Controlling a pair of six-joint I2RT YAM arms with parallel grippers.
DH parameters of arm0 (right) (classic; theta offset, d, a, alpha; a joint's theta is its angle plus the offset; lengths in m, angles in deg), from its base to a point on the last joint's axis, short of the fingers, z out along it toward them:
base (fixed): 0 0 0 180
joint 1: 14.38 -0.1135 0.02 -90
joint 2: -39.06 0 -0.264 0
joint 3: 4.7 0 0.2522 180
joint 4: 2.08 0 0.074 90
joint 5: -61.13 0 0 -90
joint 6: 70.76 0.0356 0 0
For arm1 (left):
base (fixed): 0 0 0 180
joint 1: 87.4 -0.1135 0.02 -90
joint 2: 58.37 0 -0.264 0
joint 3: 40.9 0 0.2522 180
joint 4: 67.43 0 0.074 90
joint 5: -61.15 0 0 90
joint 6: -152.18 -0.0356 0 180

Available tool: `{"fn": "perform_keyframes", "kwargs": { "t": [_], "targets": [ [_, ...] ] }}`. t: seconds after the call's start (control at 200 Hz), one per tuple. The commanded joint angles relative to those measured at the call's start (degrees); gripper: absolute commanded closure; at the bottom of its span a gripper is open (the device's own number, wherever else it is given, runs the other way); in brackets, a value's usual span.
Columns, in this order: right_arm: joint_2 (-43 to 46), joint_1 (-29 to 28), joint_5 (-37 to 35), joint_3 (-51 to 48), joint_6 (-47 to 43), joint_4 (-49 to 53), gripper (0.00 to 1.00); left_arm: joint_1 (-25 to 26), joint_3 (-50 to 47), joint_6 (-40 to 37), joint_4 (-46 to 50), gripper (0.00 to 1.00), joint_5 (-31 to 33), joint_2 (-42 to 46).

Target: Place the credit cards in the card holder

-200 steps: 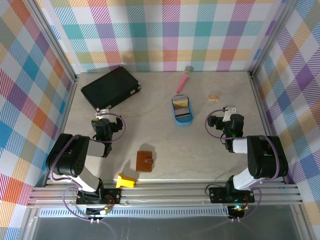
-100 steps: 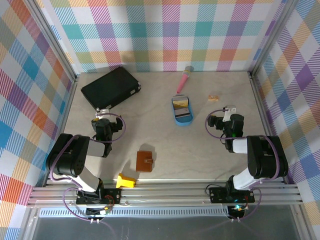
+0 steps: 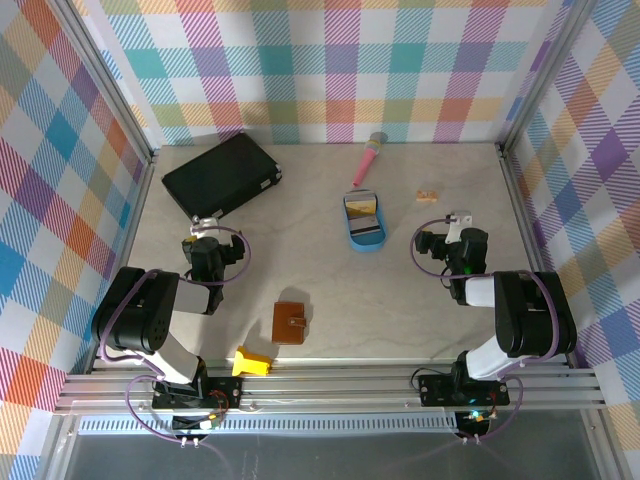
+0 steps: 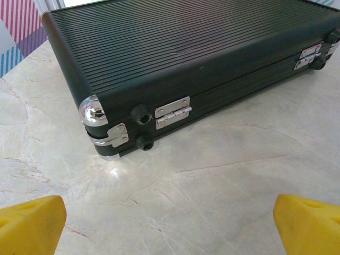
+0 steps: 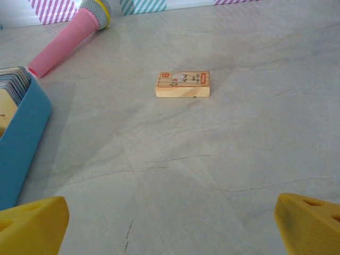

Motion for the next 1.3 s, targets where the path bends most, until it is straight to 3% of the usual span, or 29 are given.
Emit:
{"fn": "perform_keyframes", "kwargs": {
  "t": [0.0, 0.08, 0.225, 0.375, 0.53, 0.755, 0.875, 1.03, 1.165, 1.295],
  "targets": [
    [5.64, -0.36, -1.84, 2.75, -0.28, 6.70, 0.01, -0.32, -1.15, -0.35, -0.81, 0.00, 0.38, 3.88],
    [11.63, -0.40, -1.15, 6.41, -0.64, 19.14, 0.00, 0.13, -1.82, 0.97, 6.16, 0.00, 3.05, 11.70],
    [20.91, -0.51, 6.50, 13.19, -0.35, 37.21, 0.05, 0.09, 5.60, 7.06, 36.29, 0.00, 0.52, 29.71],
    [27.13, -2.98, 12.81, 19.60, 4.00, 51.78, 0.11, 0.18, 13.64, 19.79, 58.89, 0.00, -9.12, 41.22],
    [28.68, -9.34, 16.62, 26.19, 4.74, 65.51, 0.14, 0.49, 18.30, 29.48, 76.30, 0.02, -23.05, 46.15],
    [28.07, -20.79, 21.71, 28.84, 14.18, 74.71, 0.23, 3.81, 17.06, 37.86, 82.41, 0.05, -36.79, 47.62],
    [27.70, -26.66, 22.82, 26.18, 20.40, 74.19, 0.25, 7.96, 16.54, 39.62, 85.13, 0.08, -38.21, 45.49],
    [25.14, -31.32, 22.52, 24.19, 20.41, 75.24, 0.28, 14.93, 16.28, 37.18, 87.55, 0.17, -36.24, 38.40],
    [22.48, -31.77, 22.74, 23.95, 19.58, 76.29, 0.30, 22.89, 16.97, 36.43, 84.64, 0.36, -35.18, 29.49],
    [21.69, -31.85, 21.67, 24.01, 18.77, 76.97, 0.30, 27.80, 17.29, 37.21, 82.95, 0.63, -30.76, 24.63]
  ]
}}
